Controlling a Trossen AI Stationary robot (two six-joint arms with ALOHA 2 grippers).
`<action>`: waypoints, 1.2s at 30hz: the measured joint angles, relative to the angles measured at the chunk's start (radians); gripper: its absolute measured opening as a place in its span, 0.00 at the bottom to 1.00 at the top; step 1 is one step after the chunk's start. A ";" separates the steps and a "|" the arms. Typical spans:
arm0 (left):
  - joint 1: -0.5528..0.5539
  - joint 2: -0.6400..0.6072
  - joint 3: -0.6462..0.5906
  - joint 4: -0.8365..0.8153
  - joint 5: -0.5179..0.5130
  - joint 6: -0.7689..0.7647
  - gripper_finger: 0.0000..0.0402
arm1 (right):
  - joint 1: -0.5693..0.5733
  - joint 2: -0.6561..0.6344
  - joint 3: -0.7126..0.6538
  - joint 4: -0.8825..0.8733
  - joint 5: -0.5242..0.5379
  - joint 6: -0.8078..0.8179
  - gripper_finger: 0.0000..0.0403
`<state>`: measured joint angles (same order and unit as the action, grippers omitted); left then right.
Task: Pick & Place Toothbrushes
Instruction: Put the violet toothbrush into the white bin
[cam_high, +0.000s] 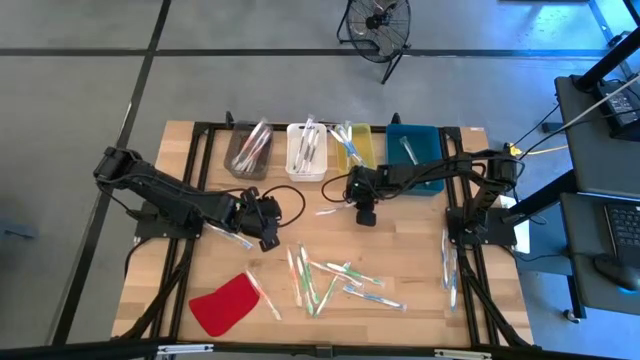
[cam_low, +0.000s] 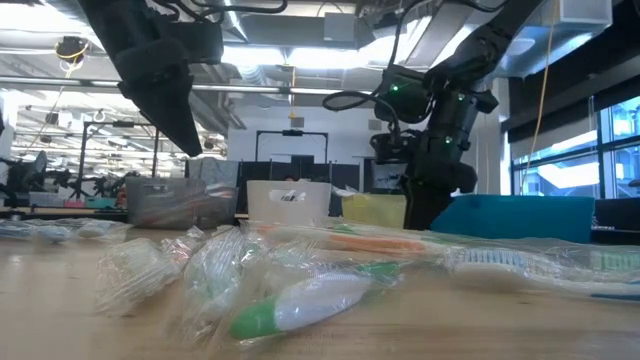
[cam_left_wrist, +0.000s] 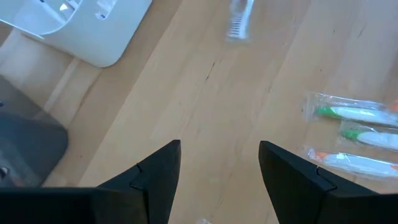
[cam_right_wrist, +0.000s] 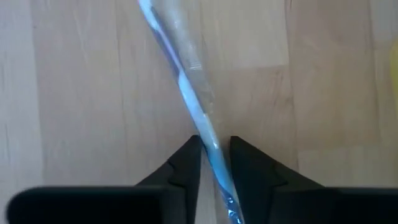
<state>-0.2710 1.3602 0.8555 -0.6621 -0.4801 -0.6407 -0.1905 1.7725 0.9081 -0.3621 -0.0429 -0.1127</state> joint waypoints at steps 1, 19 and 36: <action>0.000 0.000 0.000 0.000 0.000 0.000 0.53 | 0.000 0.000 0.000 -0.001 0.000 0.000 0.18; 0.027 -0.001 0.000 0.002 0.003 0.026 0.53 | 0.005 -0.096 -0.009 -0.164 -0.029 -0.007 0.08; 0.126 -0.002 -0.017 0.080 -0.002 0.131 0.53 | 0.092 -0.261 -0.042 -0.270 -0.055 0.002 0.05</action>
<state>-0.1454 1.3586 0.8383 -0.5825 -0.4820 -0.5093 -0.0983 1.5116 0.8665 -0.6318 -0.0980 -0.1108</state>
